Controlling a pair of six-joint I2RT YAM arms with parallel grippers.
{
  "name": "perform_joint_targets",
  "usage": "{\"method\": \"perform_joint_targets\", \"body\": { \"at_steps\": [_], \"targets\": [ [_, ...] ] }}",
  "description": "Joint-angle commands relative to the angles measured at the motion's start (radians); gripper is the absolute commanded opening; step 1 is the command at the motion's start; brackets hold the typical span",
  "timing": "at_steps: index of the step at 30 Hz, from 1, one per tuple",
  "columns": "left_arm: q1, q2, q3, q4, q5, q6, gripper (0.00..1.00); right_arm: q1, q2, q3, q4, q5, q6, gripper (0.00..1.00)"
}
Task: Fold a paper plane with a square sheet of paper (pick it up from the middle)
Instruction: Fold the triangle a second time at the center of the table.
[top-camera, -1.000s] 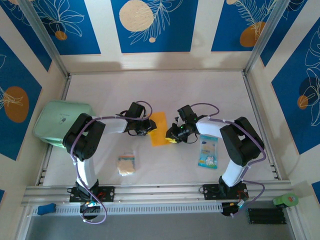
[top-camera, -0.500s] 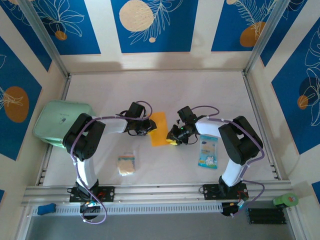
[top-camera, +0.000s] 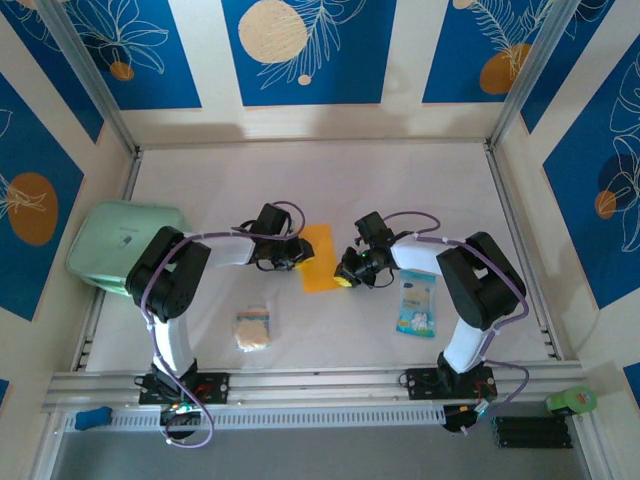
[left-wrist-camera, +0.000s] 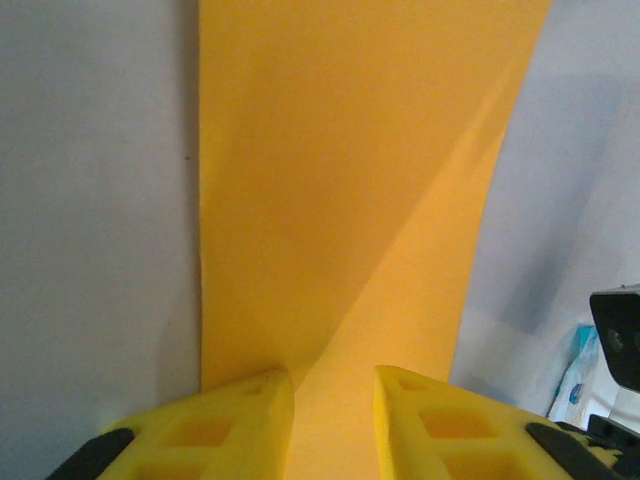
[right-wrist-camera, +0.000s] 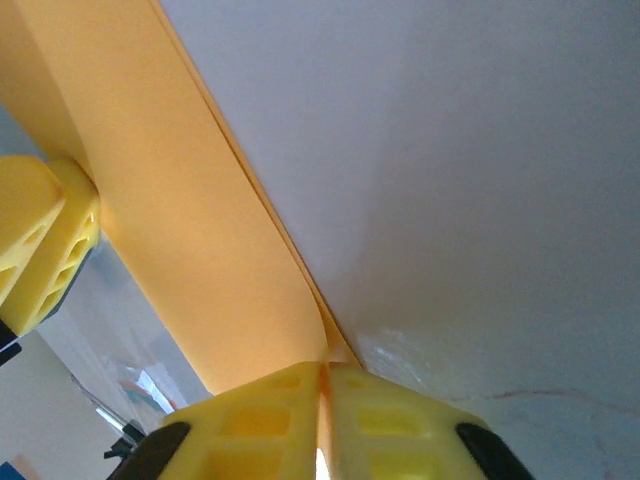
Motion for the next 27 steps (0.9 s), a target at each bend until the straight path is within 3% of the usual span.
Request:
{"method": "perform_joint_targets", "body": {
  "at_steps": [1,5,12,27],
  "targets": [
    [0.0,-0.027,0.012,-0.009,0.012,0.029,0.33,-0.006,-0.036,-0.021,-0.044,0.018,-0.004,0.06],
    [0.021,-0.043,0.02,0.04,0.011,0.048,0.35,-0.01,-0.077,-0.04,-0.074,0.026,-0.033,0.03],
    [0.039,0.062,0.092,-0.017,-0.007,0.122,0.33,-0.015,-0.136,-0.059,-0.08,0.014,-0.059,0.03],
    [0.039,0.119,0.079,-0.065,-0.018,0.126,0.3,0.031,-0.052,0.066,0.004,-0.064,-0.125,0.02]
  ]
}}
